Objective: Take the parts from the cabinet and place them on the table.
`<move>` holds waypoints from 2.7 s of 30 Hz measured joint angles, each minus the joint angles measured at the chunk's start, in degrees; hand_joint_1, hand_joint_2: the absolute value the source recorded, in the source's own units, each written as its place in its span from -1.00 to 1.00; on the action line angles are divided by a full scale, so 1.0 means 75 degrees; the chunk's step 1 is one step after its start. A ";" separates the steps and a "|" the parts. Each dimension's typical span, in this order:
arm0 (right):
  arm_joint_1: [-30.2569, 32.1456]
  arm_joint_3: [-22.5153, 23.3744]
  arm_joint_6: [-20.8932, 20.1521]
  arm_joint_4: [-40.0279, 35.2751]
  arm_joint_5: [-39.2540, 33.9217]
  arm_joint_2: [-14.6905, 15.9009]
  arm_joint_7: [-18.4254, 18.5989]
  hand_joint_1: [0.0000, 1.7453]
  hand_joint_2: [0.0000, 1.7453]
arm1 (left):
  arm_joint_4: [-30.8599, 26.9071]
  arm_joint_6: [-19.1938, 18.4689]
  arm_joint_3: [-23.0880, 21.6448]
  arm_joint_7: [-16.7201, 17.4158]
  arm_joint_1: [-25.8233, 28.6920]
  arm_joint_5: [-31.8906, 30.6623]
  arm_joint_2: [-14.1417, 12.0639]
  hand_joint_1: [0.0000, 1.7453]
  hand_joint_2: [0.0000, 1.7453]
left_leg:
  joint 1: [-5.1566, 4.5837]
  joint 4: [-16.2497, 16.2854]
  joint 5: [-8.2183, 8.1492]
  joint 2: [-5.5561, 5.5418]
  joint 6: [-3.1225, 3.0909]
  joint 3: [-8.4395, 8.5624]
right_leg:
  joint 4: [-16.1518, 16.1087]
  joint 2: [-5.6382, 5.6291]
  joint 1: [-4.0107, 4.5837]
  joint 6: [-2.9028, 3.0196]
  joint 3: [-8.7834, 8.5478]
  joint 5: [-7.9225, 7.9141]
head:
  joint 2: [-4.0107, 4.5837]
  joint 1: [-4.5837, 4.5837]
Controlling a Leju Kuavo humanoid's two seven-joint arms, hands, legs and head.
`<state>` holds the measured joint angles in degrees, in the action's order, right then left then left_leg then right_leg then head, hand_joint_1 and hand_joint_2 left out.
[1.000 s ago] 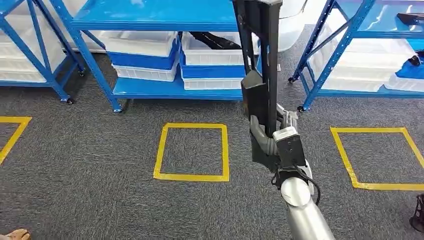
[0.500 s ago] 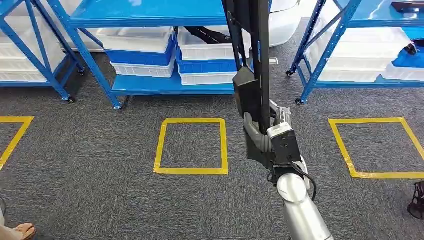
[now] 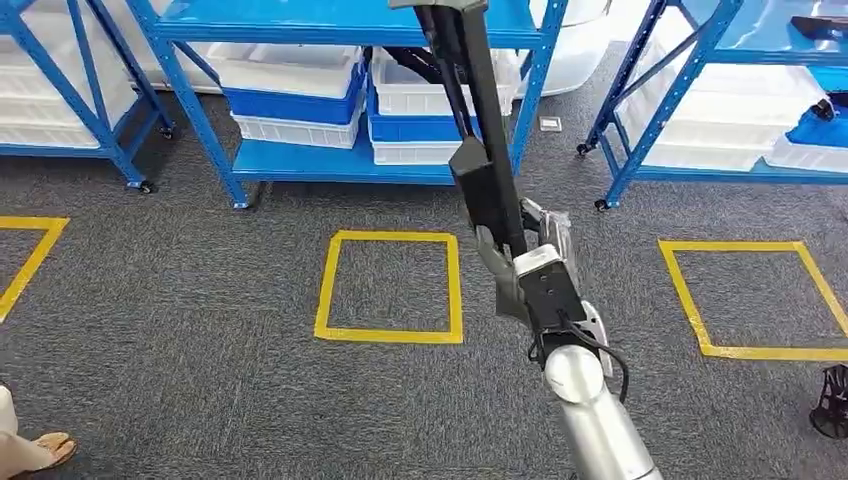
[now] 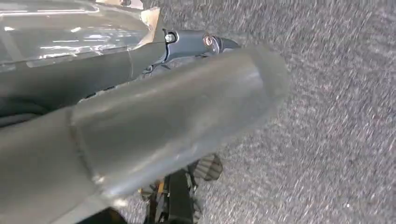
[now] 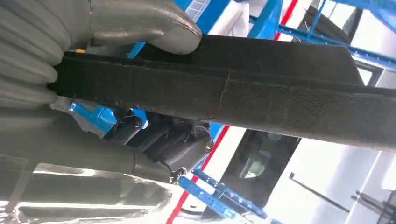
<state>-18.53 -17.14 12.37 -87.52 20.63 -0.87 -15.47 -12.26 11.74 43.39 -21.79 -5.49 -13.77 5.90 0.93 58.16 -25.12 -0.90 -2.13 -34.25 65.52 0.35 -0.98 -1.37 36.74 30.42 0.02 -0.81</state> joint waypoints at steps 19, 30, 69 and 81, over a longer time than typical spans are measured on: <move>0.0119 0.0000 -0.0096 0.0105 0.0207 -0.0114 -0.0012 1.00 1.00 | 0.0003 0.0239 0.0181 0.0212 0.0076 -0.0032 -0.0006 -1.00 -1.00 | 0.0057 0.2221 -0.0831 0.0078 0.0463 -0.1198 | -0.1070 0.0213 0.0003 0.0282 -0.0792 -0.0382 | 0.0000 0.0096; 0.0335 0.0035 -0.0140 -0.0038 0.0356 -0.0131 0.0003 1.00 1.00 | 0.0012 0.0394 0.0175 0.1411 0.0083 -0.0432 0.0046 -1.00 -1.00 | 0.0009 0.0074 0.0029 0.0221 0.0057 -0.0143 | -0.0444 0.0199 0.0058 0.0008 -0.0498 0.0087 | 0.0000 0.0099; 0.0586 0.0163 -0.0157 -0.0836 0.1708 -0.0253 -0.0003 1.00 1.00 | 0.0023 0.0868 -0.0195 0.1885 0.0194 -0.1055 0.0332 -1.00 -1.00 | -0.0042 0.0034 0.0117 -0.0411 0.0045 -0.0145 | -0.0741 -0.0335 -0.0190 -0.0236 -0.0631 -0.0173 | 0.0000 0.0094; -0.0036 0.0143 -0.0146 -0.0650 0.2262 -0.0548 0.0682 1.00 1.00 | 0.0017 0.0805 0.0006 0.1918 0.0213 -0.0976 0.0393 -1.00 -1.00 | 0.0024 0.2106 -0.0714 0.0087 0.0319 -0.1167 | -0.0838 0.0294 0.0063 0.0203 -0.0623 -0.0329 | 0.0000 0.0181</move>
<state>-18.80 -16.06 11.28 -92.39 37.60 -4.98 -10.36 -12.13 17.77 43.43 -7.41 -3.89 -21.09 8.85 1.11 73.95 -30.47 -0.25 0.27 -43.01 59.23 2.56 -0.51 0.15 32.07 27.95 0.02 0.55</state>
